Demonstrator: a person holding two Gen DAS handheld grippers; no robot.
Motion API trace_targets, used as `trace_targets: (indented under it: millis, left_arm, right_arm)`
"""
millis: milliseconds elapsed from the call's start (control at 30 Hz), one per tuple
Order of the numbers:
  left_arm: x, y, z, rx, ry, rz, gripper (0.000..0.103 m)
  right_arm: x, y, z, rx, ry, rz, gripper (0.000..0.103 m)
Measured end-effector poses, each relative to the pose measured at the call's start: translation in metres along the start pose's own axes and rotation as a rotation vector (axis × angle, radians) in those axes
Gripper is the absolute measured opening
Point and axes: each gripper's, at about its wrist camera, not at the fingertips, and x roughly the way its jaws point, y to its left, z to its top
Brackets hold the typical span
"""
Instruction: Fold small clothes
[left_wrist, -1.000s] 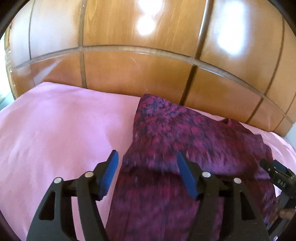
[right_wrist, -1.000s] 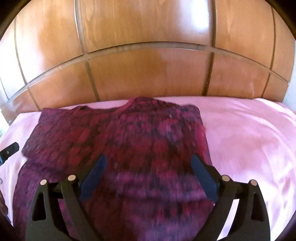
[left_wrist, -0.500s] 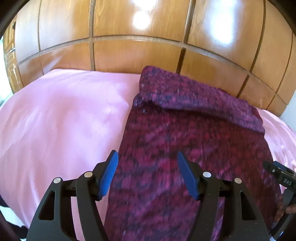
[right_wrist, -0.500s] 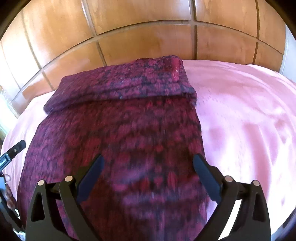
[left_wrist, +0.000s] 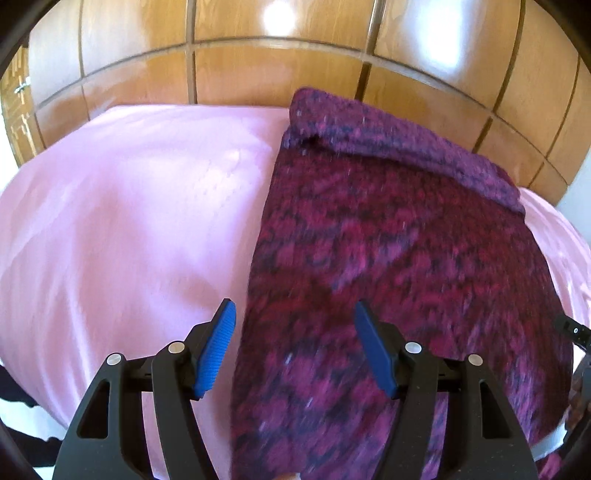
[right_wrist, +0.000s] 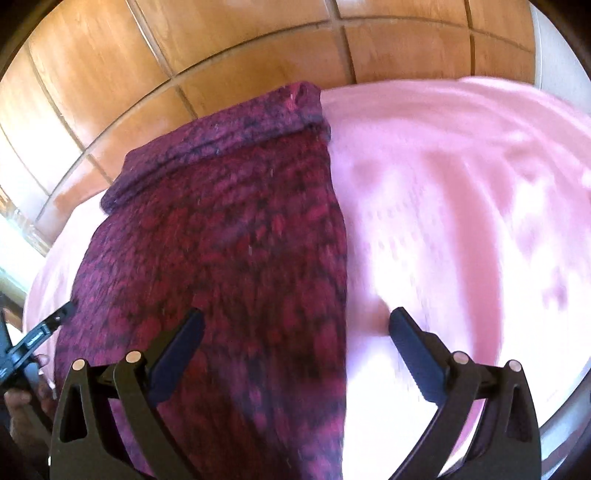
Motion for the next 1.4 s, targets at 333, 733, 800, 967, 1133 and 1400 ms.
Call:
trace_targets:
  millis: [333, 733, 800, 967, 1133, 1400]
  left_arm:
    - [-0.037, 0.032, -0.052, 0.004, 0.109, -0.195, 0.047]
    - [-0.072, 0.043, -0.037, -0.012, 0.079, -0.388, 0.014]
    - [-0.076, 0.047, -0.025, -0.054, 0.059, -0.437, 0.014]
    - [-0.066, 0.041, 0.017, -0.107, 0.012, -0.516, 0.013]
    - [-0.038, 0.033, 0.062, -0.141, -0.022, -0.505, 0.012]
    - [0.044, 0.017, 0.123, -0.197, 0.091, -0.418, 0.013]
  right_arm:
    - [-0.029, 0.015, -0.058, -0.135, 0.143, 0.051, 0.057]
    - [-0.054, 0.015, -0.040, -0.064, 0.154, 0.248, 0.019]
    - [-0.058, 0.015, -0.028, -0.027, 0.117, 0.296, 0.018]
    - [-0.050, 0.009, 0.013, 0.088, 0.018, 0.382, 0.018]
    - [-0.025, 0.008, 0.059, 0.154, -0.042, 0.359, 0.017]
    - [0.035, -0.004, 0.105, 0.266, 0.010, 0.256, 0.017]
